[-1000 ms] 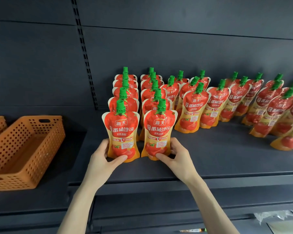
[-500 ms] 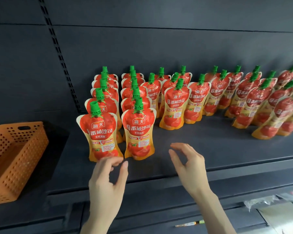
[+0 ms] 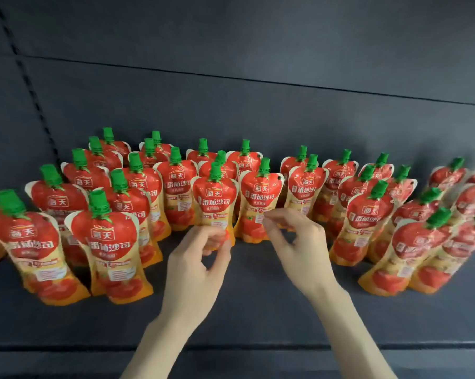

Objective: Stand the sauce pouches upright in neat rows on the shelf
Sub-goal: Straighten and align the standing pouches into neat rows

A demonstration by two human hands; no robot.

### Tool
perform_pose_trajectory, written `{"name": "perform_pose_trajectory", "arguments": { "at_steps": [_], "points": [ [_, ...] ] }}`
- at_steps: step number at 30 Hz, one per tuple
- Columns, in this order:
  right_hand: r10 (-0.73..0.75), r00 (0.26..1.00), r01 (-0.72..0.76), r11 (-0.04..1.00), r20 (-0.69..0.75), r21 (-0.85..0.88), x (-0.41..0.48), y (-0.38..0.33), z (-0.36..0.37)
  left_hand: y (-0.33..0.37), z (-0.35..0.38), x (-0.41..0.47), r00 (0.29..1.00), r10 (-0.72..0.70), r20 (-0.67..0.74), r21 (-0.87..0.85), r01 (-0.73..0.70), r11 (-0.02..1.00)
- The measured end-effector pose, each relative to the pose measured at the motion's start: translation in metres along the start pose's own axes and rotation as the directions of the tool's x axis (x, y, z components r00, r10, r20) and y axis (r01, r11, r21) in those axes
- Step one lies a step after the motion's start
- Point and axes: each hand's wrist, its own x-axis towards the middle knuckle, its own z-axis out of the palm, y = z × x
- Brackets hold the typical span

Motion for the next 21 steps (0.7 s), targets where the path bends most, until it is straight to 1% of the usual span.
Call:
{"name": "perform_pose_trajectory", "arguments": {
  "at_steps": [6, 8, 10, 12, 14, 17, 19, 21],
  "points": [
    [-0.155, 0.986, 0.155, 0.988, 0.052, 0.007, 0.073, 0.004, -0.028, 0.033, 0.005, 0.068, 0.988, 0.051, -0.145, 0.154, -0.029, 0.988],
    [-0.183, 0.981, 0.182, 0.983, 0.061, 0.014, 0.098, 0.002, -0.03, 0.039, 0.003, 0.096, 0.985, 0.054, -0.164, 0.212, -0.018, 0.977],
    [-0.185, 0.979, 0.184, 0.983, 0.085, 0.024, 0.123, 0.0, -0.029, 0.04, 0.002, 0.127, 0.989, 0.023, -0.144, 0.288, 0.02, 0.957],
    [-0.175, 0.974, 0.173, 0.985, 0.142, 0.028, 0.147, 0.001, -0.023, 0.036, 0.0, 0.158, 0.997, -0.044, -0.056, 0.399, 0.062, 0.915],
    [-0.138, 0.963, 0.147, 0.989, 0.232, -0.019, 0.17, 0.005, -0.013, 0.027, -0.002, 0.189, 0.983, -0.161, 0.086, 0.524, 0.093, 0.846],
    [-0.082, 0.932, 0.129, 0.985, 0.354, -0.11, 0.198, 0.013, 0.002, 0.009, -0.009, 0.23, 0.897, -0.341, 0.281, 0.666, 0.074, 0.742],
    [-0.051, 0.907, 0.115, 0.985, 0.418, -0.128, 0.211, 0.015, 0.01, 0.001, -0.014, 0.25, 0.828, -0.413, 0.379, 0.684, 0.05, 0.728],
    [-0.004, 0.88, 0.091, 0.983, 0.475, -0.16, 0.221, 0.017, 0.017, -0.004, -0.02, 0.265, 0.763, -0.444, 0.47, 0.67, 0.019, 0.742]
  ]
}}
